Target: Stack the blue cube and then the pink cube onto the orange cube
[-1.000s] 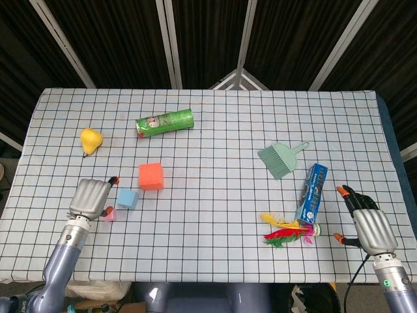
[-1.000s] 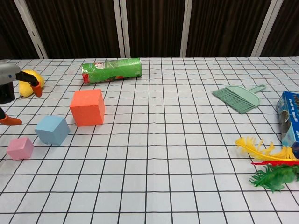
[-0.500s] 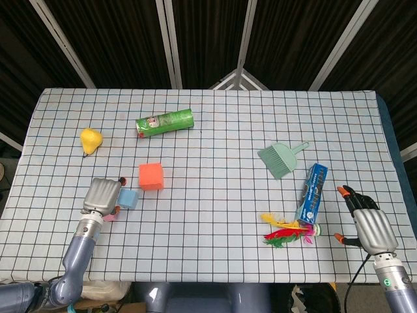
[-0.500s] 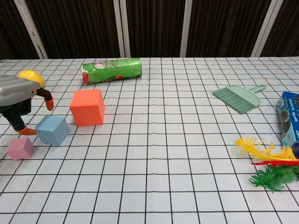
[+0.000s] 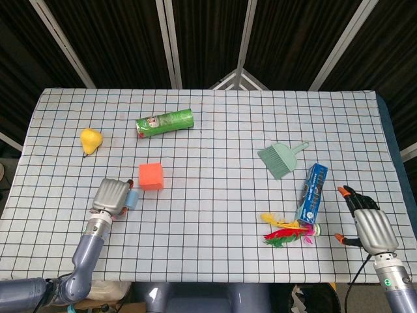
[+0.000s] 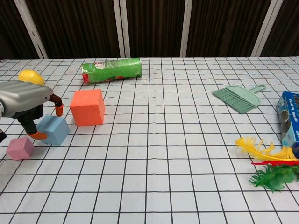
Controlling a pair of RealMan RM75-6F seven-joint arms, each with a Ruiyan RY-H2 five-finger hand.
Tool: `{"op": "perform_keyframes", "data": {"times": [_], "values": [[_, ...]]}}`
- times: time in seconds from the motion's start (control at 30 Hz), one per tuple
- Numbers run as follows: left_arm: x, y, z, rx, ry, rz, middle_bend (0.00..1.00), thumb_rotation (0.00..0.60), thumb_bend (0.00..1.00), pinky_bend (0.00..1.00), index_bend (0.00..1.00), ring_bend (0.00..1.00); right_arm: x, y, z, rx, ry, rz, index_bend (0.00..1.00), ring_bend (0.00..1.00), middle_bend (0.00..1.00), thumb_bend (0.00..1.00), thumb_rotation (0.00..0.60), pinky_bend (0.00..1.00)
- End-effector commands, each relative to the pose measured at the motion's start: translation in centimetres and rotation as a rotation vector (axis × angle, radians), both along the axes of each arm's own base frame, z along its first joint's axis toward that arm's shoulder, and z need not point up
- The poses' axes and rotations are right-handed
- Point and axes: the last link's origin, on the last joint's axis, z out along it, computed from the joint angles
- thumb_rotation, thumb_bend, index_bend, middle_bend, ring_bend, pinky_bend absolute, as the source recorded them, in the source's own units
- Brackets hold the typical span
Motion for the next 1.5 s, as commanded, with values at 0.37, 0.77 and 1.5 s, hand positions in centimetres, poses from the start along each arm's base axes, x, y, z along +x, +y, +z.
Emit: {"op": "perform_keyframes", "data": {"times": [0.37,0.77,1.5], "values": [[-0.1,0.0,0.8,0.033,-0.032,0.011,0.97,0.6,0.42,0.7,0.52,0.78,0.0,0.1,0.1,0.009,-0.012,0.003,0.02,0.16,0.09,0.19,0.6,0.15],[2.7,-1.7,8.8,0.126,-0.138,0.038,0.97,0.6,0.51,0.7,0.56,0.78,0.2,0.1,-0.1,0.016,-0.01,0.011,0.02,0.16,0.09,0.19,0.6,0.15],[10.6,4.7,5.7,0.248,-0.091,0.216,0.96,0.6,0.44,0.7,0.55,0.77,-0.1,-0.3,-0.4,0.028,0.002,-0.004,0.02,0.16,0.09,0.19,0.6,0.15]]}}
